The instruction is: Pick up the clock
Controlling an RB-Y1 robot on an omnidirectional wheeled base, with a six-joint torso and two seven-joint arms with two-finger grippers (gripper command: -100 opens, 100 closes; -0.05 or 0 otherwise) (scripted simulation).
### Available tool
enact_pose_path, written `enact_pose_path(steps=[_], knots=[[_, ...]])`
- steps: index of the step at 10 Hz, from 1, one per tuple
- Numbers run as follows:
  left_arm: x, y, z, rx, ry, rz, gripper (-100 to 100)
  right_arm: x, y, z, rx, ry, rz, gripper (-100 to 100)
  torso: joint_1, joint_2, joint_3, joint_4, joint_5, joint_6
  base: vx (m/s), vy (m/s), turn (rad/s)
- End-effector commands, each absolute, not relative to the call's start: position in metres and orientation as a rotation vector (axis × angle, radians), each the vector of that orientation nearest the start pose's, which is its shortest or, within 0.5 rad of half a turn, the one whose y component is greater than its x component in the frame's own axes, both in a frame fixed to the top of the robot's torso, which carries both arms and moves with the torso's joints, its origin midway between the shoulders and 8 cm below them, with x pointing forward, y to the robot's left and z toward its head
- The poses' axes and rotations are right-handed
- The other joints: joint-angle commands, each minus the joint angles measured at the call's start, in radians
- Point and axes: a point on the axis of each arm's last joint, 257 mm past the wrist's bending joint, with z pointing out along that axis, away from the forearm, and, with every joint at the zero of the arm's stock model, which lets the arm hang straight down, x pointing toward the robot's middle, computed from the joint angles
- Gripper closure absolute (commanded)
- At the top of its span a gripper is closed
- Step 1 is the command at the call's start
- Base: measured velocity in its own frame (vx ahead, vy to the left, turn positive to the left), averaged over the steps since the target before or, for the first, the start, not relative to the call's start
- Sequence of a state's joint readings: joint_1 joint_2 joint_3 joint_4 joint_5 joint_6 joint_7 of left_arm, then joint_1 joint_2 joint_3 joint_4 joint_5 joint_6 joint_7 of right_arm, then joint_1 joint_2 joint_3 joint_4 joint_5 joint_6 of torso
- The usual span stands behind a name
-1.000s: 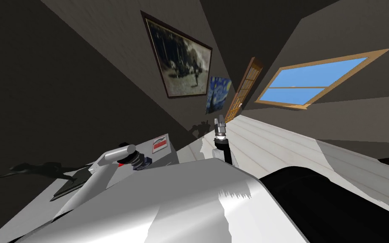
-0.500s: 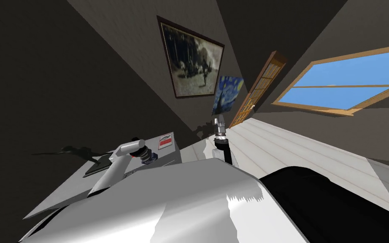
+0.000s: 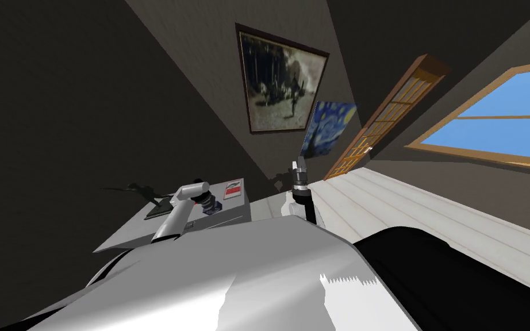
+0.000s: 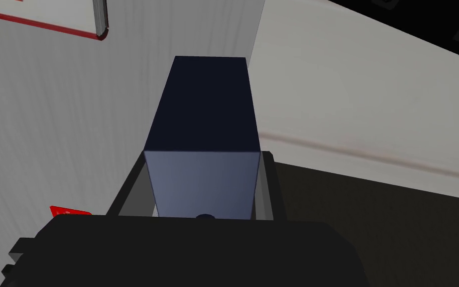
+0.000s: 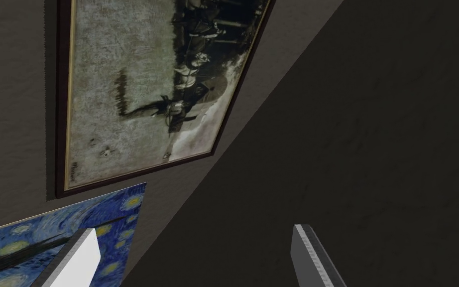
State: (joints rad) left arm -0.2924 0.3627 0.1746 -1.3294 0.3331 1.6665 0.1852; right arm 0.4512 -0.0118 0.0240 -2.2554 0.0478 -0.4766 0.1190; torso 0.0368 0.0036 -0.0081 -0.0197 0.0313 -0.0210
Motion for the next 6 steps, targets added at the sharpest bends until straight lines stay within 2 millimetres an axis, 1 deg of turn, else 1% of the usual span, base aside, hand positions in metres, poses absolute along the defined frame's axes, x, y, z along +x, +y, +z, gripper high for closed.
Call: enact_pose_path(steps=[1,2,3,4,5,6], knots=[[0.382,0.347,-0.404,-2.531,1.849,-0.061,100,0.358,-0.260,0.025,0.577,0.680,1.202,0,0.000,0.000,0.000,0.000,0.000,0.000,0.014,0.001,0.012],[0.388,0.324,-0.402,-2.478,1.938,-0.031,100,0.358,-0.260,0.025,0.577,0.680,1.202,0,-0.001,0.001,0.001,0.001,0.000,0.001,0.031,0.009,0.333],[0.401,0.322,-0.393,-2.452,1.934,-0.050,100,0.358,-0.261,0.025,0.578,0.680,1.202,0,0.000,0.001,0.000,0.000,0.000,-0.001,0.029,-0.002,0.305],[0.403,0.321,-0.391,-2.449,1.934,-0.055,100,0.358,-0.260,0.025,0.577,0.680,1.202,0,0.000,0.001,0.000,0.000,0.000,0.000,0.014,-0.003,0.018],[0.399,0.323,-0.393,-2.459,1.931,-0.047,100,0.358,-0.260,0.025,0.577,0.680,1.202,0,0.000,0.002,0.001,0.000,0.000,0.001,0.007,0.000,-0.019],[0.401,0.323,-0.392,-2.456,1.931,-0.049,0,0.358,-0.260,0.025,0.577,0.680,1.202,0,0.000,0.003,0.001,0.000,0.000,0.001,0.000,0.000,0.000]])
